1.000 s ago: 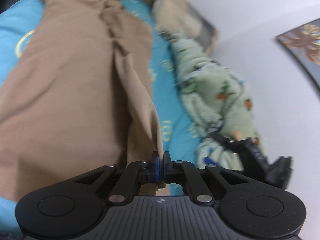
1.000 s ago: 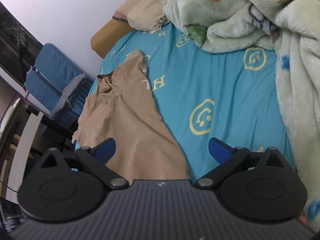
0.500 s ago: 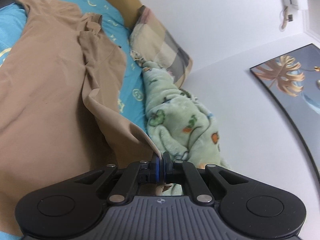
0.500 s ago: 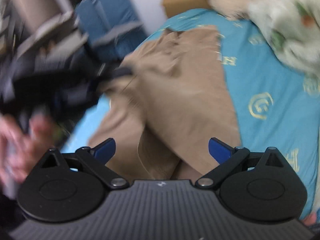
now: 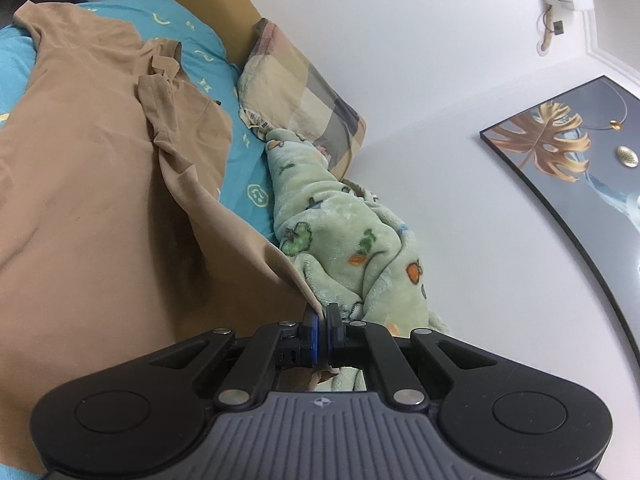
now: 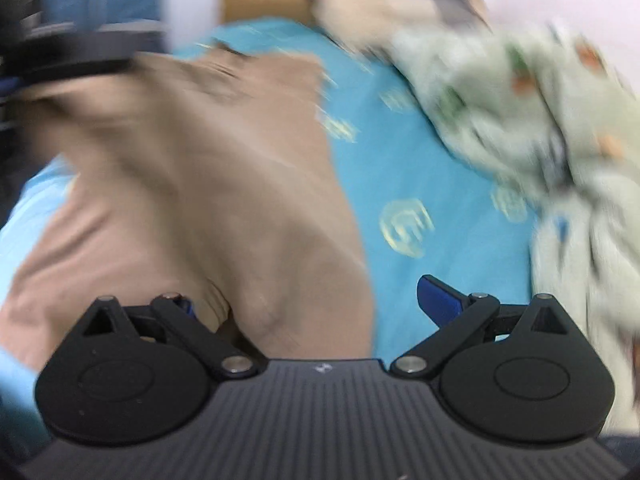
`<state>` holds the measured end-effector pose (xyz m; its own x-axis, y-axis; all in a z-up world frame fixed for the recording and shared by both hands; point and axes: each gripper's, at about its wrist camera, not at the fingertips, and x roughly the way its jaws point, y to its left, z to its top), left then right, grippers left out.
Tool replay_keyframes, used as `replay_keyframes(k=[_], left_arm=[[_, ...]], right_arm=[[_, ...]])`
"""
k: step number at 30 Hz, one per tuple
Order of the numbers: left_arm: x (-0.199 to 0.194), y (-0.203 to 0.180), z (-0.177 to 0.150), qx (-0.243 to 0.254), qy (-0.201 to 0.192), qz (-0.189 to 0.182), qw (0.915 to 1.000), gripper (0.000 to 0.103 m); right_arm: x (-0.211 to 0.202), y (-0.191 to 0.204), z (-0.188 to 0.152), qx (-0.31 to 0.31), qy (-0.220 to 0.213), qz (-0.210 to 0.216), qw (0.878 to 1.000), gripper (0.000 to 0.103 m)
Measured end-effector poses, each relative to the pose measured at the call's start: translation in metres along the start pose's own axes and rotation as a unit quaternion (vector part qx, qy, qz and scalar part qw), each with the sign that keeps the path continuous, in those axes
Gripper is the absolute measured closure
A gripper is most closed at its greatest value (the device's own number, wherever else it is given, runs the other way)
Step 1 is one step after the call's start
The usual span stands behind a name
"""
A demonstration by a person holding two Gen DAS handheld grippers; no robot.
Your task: Fold clothes
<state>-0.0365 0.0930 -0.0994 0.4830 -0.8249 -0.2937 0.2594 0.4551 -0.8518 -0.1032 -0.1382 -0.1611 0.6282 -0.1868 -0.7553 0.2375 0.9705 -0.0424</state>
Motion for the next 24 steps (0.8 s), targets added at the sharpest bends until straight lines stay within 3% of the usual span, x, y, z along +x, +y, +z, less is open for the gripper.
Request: replay_keyframes(k=[2, 6, 9, 13, 15, 19, 24], left_arm=[[0.001, 0.0, -0.002, 0.003, 0.007, 0.006, 1.0, 0.1], [0.002, 0.0, -0.006, 0.01, 0.02, 0.031, 0.9993, 0.102], [0.003, 0.005, -0.01, 0.027, 0.045, 0.091, 0.9944, 0.102], [0.011, 0.025, -0.022, 0.016, 0.114, 0.184, 0.9763, 0.102], [0.011, 0.031, -0.021, -0.002, 0.116, 0.175, 0.9777, 0.102], [0.003, 0.024, -0.015, 0.001, 0.08, 0.134, 0.9877, 0.102], [0.011, 0.028, -0.021, -0.005, 0.104, 0.148, 0.9834, 0.103]], right_arm=[[0.011, -0.014, 0.002, 0.042, 0.03, -0.012, 0.999, 0.002], [0.02, -0.018, -0.001, 0.056, 0.074, -0.044, 0.995, 0.002], [0.016, -0.027, 0.003, 0.084, 0.085, -0.063, 0.991, 0.002], [0.005, -0.046, 0.004, 0.111, 0.089, -0.055, 0.988, 0.002], [0.0, -0.052, 0.004, 0.115, 0.086, -0.042, 0.989, 0.002], [-0.003, -0.062, 0.005, 0.137, 0.064, -0.049, 0.987, 0.002], [0.003, -0.077, 0.003, 0.191, 0.071, -0.09, 0.975, 0.002]])
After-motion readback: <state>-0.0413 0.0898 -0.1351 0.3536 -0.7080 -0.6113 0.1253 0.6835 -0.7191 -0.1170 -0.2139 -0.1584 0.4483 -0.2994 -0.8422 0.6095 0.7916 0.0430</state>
